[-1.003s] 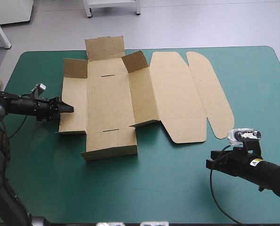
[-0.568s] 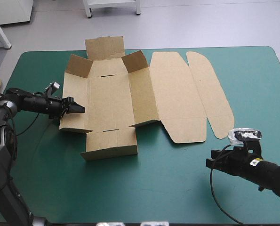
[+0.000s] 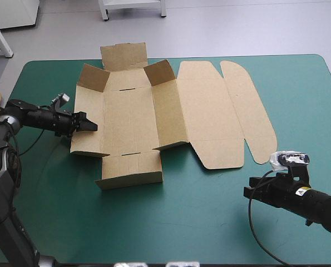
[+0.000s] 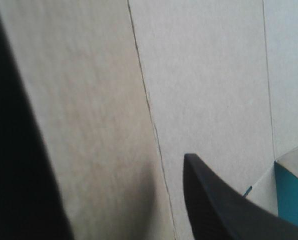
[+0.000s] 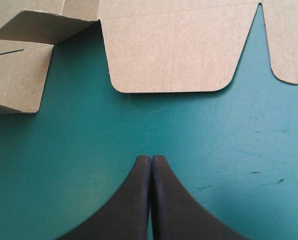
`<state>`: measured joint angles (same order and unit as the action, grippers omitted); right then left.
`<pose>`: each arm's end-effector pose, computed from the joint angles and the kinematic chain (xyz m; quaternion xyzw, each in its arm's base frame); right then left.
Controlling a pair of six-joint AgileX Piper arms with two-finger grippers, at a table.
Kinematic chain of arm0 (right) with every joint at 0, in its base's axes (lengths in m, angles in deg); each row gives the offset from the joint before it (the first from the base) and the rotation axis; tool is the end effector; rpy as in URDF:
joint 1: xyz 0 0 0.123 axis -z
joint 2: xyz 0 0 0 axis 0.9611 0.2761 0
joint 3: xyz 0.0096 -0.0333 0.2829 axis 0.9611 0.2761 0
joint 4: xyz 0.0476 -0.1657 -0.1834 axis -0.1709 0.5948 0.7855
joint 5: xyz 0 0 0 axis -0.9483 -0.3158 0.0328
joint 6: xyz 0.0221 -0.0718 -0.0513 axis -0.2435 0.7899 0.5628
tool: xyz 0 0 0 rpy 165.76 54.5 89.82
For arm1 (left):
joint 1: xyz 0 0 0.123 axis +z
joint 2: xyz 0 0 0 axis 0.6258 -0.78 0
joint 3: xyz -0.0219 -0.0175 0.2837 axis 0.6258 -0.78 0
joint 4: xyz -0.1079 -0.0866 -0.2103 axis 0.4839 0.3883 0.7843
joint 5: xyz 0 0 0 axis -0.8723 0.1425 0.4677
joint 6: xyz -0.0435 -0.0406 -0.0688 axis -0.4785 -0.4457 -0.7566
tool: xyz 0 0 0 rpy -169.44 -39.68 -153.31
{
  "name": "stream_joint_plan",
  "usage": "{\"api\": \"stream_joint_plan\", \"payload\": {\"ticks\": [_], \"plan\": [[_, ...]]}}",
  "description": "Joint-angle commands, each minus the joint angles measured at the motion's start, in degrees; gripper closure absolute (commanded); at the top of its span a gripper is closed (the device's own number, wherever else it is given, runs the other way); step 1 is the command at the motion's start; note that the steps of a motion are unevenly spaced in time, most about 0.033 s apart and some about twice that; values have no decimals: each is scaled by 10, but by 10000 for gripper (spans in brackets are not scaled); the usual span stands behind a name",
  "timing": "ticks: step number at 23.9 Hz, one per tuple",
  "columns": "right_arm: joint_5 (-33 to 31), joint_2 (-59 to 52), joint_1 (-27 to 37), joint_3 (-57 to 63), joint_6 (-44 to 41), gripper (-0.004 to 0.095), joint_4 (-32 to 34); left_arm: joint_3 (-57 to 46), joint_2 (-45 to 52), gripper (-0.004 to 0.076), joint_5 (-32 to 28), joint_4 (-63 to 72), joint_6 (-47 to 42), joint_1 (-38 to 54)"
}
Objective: Fold the box
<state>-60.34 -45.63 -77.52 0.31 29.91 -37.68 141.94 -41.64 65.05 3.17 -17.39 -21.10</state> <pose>0.1317 0.0434 0.2811 -0.0328 0.9044 0.2227 0.3625 0.4051 0.0586 0.1937 0.0000 0.9154 -0.3742 0.1483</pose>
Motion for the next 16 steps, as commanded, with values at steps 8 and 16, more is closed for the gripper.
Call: {"api": "stream_joint_plan", "payload": {"ticks": [8, 16], "plan": [[31, 1, 3, -19, -2, 921, -19, 53, 27, 463, 58, 21, -36, -15], [36, 1, 3, -19, -2, 921, -19, 61, 29, 728, 58, 7, -31, -17]]}}
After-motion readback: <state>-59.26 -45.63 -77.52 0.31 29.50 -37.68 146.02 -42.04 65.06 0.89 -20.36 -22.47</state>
